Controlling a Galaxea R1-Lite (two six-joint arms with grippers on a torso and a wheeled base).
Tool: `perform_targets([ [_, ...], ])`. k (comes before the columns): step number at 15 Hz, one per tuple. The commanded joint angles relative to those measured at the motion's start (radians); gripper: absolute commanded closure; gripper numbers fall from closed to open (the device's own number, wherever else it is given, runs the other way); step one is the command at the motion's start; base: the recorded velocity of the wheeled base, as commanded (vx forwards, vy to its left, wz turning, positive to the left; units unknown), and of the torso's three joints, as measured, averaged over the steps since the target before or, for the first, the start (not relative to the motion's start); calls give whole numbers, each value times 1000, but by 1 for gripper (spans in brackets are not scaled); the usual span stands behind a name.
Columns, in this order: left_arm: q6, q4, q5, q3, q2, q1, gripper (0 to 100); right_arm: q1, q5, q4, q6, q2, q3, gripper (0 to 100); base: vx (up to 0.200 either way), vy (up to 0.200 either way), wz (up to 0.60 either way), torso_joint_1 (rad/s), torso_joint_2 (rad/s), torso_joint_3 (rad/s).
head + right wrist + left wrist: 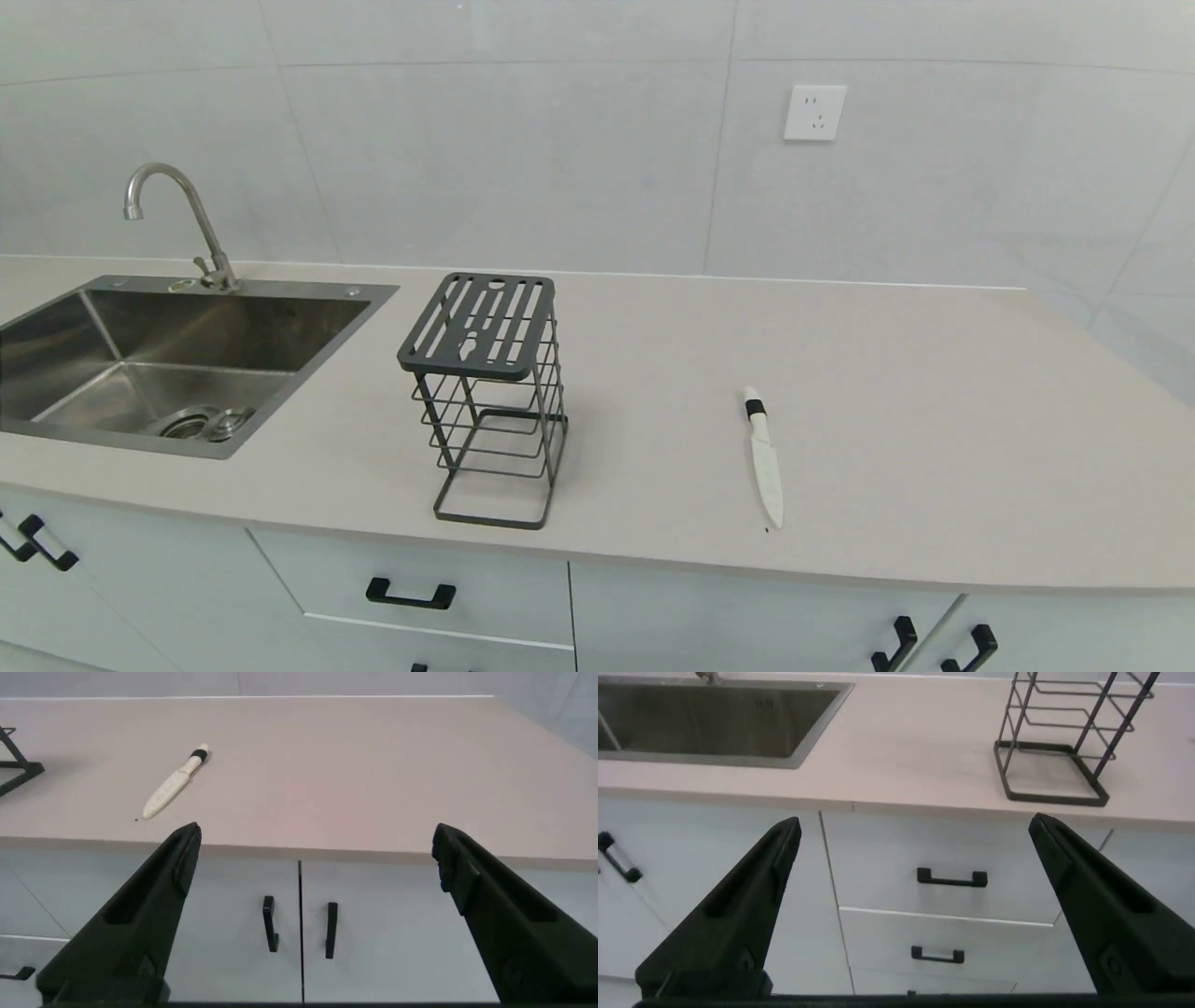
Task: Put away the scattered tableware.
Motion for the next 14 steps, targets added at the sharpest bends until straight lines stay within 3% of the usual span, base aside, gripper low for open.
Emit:
perform_targets([
  [1, -1, 0, 0, 0, 1, 0, 0, 1, 1, -1, 0, 1, 0, 0, 0, 0, 0, 0, 0, 0],
  [7, -1, 0, 0, 0, 1, 0, 0, 0, 1, -1, -2, 1, 0, 0, 0, 0, 0, 0, 0, 0],
  [14, -1, 0, 0, 0, 1, 0, 0, 0, 1, -1, -3, 1, 0, 0, 0, 0, 0, 231, -448, -219],
])
